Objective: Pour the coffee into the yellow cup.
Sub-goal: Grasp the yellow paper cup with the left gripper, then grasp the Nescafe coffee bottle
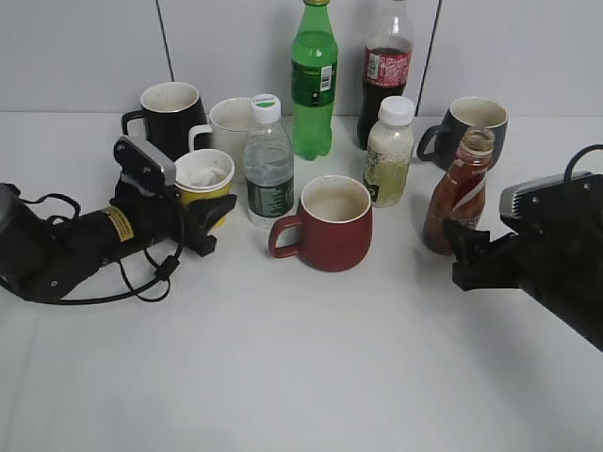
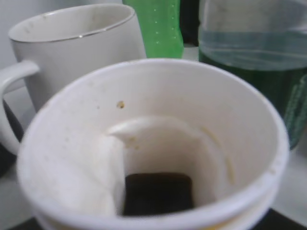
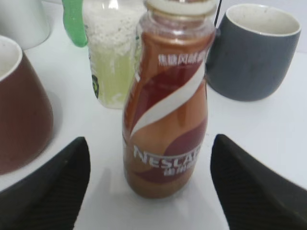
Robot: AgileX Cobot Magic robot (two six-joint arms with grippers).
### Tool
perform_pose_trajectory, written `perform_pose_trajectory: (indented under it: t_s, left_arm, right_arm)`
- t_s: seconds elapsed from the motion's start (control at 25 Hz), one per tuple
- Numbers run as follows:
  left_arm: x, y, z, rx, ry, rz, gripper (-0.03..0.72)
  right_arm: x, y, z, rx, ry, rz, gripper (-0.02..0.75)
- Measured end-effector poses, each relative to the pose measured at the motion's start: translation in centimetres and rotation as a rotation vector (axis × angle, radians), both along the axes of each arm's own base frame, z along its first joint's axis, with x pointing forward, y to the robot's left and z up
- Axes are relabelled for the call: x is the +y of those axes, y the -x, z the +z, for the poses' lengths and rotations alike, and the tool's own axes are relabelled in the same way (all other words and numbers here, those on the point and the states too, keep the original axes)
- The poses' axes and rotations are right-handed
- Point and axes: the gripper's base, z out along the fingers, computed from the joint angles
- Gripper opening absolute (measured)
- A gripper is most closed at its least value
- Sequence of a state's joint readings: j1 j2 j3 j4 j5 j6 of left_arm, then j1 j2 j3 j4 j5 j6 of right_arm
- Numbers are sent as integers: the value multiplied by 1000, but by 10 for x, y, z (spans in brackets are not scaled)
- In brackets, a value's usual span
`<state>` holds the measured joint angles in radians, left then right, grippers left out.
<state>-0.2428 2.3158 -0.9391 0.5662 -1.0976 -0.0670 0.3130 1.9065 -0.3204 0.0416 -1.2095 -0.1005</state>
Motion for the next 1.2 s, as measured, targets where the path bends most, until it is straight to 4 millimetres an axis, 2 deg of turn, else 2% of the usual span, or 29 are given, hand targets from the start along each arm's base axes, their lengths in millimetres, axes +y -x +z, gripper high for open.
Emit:
perform_pose_trajectory:
  t_s: [0.16,0.36,0.76,0.96,1.2]
  left_arm:
    - [3,11,4,18,-5,-1,343]
    - [7,37,20,5,44,-12,334]
    - [11,69,41,7,44,-60,333]
    - [7,77,44,-4,28,-155,333]
    - [5,79,44,-5,21,-191,332]
  right_arm:
    - [3,-8,4,-28,-11,-1,587]
    - [5,-18,6,-54,-21,-5,587]
    - [13,-43,-44,52,-19,-22,587]
    - [17,-57,-55,50,-46,-37,587]
    - [20,-69,-59,33,-57,-48,587]
